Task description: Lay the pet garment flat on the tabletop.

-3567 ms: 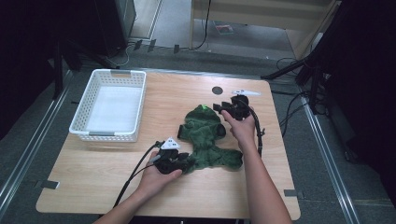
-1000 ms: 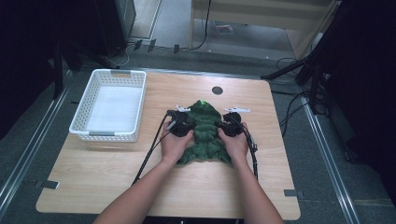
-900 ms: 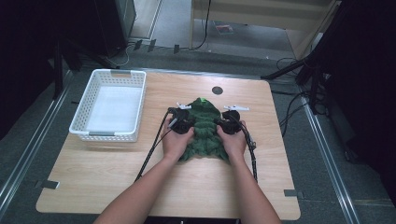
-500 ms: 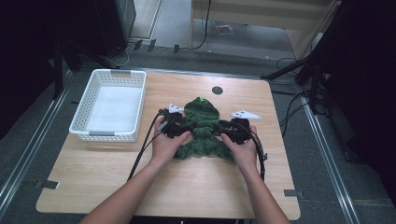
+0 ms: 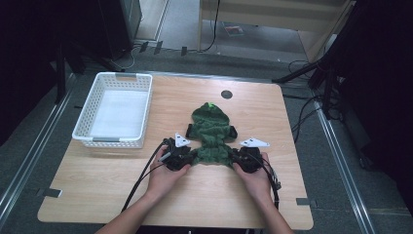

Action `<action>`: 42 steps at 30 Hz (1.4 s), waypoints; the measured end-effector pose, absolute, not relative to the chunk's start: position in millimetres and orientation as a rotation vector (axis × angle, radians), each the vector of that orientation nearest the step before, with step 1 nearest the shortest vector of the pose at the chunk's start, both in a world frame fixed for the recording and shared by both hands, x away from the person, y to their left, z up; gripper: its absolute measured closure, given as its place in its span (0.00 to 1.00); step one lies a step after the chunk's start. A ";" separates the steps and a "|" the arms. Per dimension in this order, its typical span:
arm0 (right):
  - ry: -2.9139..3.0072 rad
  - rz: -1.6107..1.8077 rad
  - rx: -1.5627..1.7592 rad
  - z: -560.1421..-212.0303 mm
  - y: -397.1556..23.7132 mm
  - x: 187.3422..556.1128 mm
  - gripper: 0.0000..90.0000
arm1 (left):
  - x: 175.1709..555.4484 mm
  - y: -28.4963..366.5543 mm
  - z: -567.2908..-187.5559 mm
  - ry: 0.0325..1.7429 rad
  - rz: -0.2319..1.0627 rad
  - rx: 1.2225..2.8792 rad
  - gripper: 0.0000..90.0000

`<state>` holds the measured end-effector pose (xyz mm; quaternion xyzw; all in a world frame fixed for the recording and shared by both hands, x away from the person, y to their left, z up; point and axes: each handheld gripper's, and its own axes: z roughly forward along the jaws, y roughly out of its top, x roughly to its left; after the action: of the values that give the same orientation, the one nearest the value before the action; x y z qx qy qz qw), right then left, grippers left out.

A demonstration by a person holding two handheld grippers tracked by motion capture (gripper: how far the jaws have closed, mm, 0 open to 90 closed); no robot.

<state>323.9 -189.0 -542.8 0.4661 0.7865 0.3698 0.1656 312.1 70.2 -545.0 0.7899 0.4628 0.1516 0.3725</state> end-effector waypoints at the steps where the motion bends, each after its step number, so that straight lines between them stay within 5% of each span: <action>1: 2.239 1.068 1.323 -543.6 -189.8 323.7 0.80 | 312.3 70.3 -544.8 1.189 0.384 2.014 0.76; 5: 2.203 1.209 1.268 -534.7 -193.1 317.5 0.57 | 304.6 78.8 -537.9 1.156 0.386 1.910 0.39; 7: 2.163 1.289 1.249 -526.4 -198.6 311.4 0.49 | 295.4 90.6 -530.7 1.112 0.400 1.856 0.29; 14: 2.042 1.302 1.260 -509.9 -231.1 285.9 0.22 | 251.2 155.1 -516.5 1.009 0.511 1.763 0.18; 22: 2.002 1.239 1.333 -510.6 -270.3 262.8 0.02 | 211.9 229.1 -513.1 0.999 0.483 1.693 0.02; 42: 1.854 1.190 1.487 -538.5 -355.5 223.0 0.00 | 176.0 373.4 -544.1 1.371 0.668 1.494 0.00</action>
<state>223.0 -355.5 -538.5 0.5430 0.6774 0.4346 0.2395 176.0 373.4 -544.1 0.6129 0.5625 0.2740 0.4825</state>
